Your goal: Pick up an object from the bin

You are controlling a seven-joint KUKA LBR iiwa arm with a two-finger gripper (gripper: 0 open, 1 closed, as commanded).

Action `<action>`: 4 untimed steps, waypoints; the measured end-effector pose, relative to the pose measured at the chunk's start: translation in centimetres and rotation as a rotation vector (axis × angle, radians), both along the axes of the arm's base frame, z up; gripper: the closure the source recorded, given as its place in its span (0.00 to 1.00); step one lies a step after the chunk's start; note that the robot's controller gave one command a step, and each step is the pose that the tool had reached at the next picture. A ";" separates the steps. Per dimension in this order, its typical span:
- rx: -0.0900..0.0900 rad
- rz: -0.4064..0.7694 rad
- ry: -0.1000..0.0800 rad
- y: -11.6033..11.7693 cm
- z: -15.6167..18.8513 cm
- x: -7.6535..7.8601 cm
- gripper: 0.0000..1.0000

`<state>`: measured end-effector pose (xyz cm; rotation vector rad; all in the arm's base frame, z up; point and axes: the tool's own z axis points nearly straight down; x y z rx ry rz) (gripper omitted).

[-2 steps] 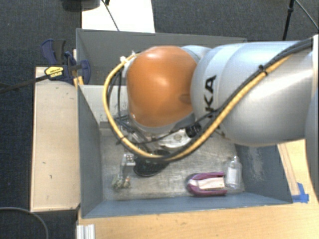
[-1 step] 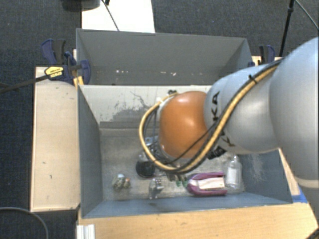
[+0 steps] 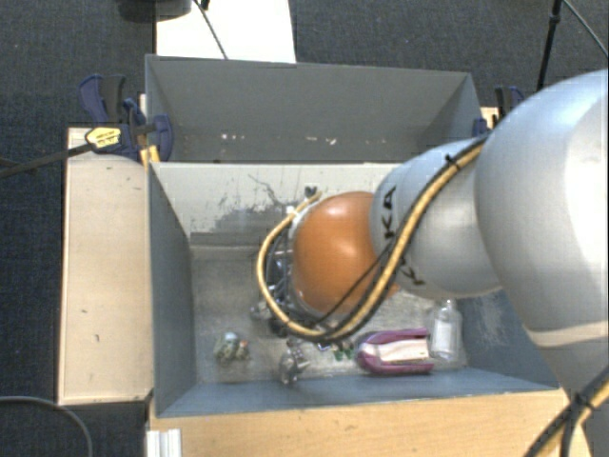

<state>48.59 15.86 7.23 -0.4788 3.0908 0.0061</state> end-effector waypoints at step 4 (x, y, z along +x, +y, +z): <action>-0.005 -0.086 0.003 -14.0 11.7 8.9 1.00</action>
Offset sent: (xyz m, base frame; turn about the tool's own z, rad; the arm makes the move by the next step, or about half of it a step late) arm 0.0294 -0.0734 -0.0023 0.0170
